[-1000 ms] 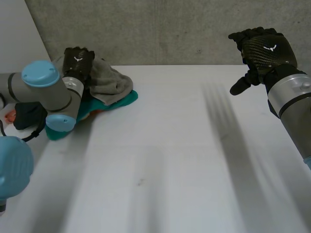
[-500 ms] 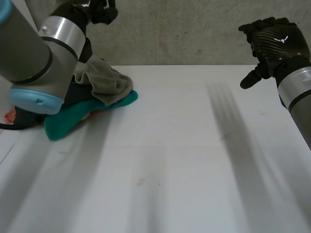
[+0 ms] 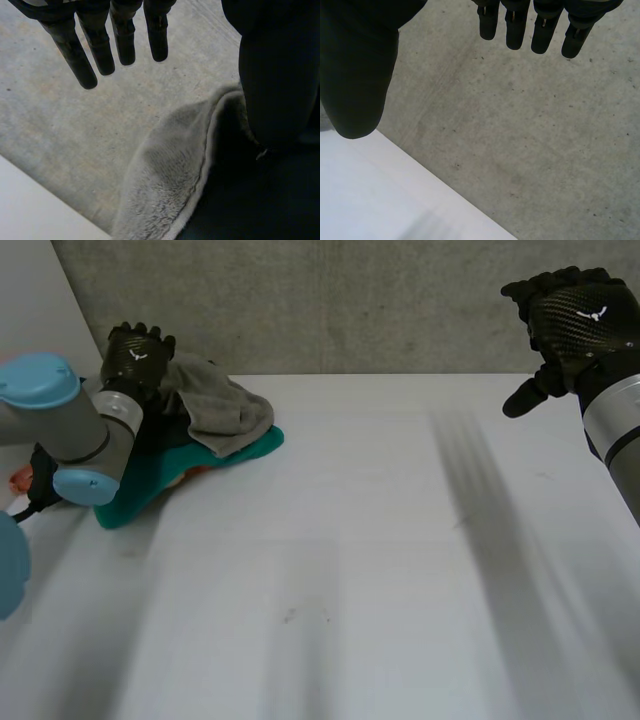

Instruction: Fold the laundry.

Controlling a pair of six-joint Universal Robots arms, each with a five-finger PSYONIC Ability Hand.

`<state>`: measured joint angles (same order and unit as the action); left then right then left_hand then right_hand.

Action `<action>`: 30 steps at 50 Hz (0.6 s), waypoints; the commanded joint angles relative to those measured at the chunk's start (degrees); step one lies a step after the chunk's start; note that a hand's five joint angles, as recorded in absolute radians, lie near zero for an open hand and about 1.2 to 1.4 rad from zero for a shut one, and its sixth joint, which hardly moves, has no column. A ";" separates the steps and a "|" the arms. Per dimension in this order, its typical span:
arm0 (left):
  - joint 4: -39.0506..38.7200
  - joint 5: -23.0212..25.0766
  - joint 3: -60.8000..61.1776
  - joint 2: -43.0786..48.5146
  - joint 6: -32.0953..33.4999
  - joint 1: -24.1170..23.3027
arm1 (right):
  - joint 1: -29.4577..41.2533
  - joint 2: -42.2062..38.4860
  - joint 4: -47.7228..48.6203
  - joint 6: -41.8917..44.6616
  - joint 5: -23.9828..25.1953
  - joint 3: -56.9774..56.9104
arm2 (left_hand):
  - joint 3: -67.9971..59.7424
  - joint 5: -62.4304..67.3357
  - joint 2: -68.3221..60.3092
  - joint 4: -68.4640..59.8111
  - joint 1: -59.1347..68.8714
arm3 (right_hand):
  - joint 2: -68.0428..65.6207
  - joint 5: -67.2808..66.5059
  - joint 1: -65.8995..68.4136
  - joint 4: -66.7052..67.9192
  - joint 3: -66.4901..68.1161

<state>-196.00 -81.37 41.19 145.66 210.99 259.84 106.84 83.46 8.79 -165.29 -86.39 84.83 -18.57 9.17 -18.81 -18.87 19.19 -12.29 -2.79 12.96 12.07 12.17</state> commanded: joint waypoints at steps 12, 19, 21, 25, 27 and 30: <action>0.53 -2.21 0.81 -10.82 -18.13 -7.24 | -1.46 -1.28 0.00 0.14 0.00 -0.45 | -61.43 60.83 -61.19 -61.13 60.81 | 2.29 2.79 -2.96 -2.07 -2.17; 1.06 -3.45 9.87 -26.99 -34.67 -17.60 | -2.95 -1.10 -0.09 -0.03 0.00 -1.07 | -61.43 60.83 -61.19 -61.13 60.81 | 2.29 2.79 -2.96 -2.07 -2.17; 0.80 -3.54 12.15 -30.59 -37.56 -20.76 | -3.22 -0.84 -0.09 -0.03 0.09 -1.07 | -61.43 60.83 -61.19 -61.13 60.81 | 2.29 2.79 -2.96 -2.07 -2.17; 0.62 -4.15 13.57 -30.71 -38.28 -25.07 | -3.31 -0.66 -0.18 -0.03 0.09 -1.24 | -61.43 60.83 -61.19 -61.13 60.81 | 2.29 2.79 -2.96 -2.07 -2.17; 1.06 -4.15 13.48 -29.22 -38.02 -26.83 | -3.31 -0.66 -0.26 0.06 0.09 -1.33 | -61.43 60.83 -61.19 -61.13 60.81 | 2.29 2.79 -2.96 -2.07 -2.17; 2.90 -4.07 13.66 -23.86 -37.58 -30.09 | -3.39 -0.66 -0.52 0.14 0.00 -1.77 | -61.43 60.83 -61.19 -61.13 60.81 | 2.29 2.79 -2.96 -2.07 -2.17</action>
<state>-195.08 -85.50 54.62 115.18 172.39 235.06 103.50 82.74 8.59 -165.28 -86.33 83.54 -68.33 54.99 -68.59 -68.62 66.91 -12.29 -2.79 12.96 12.07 12.17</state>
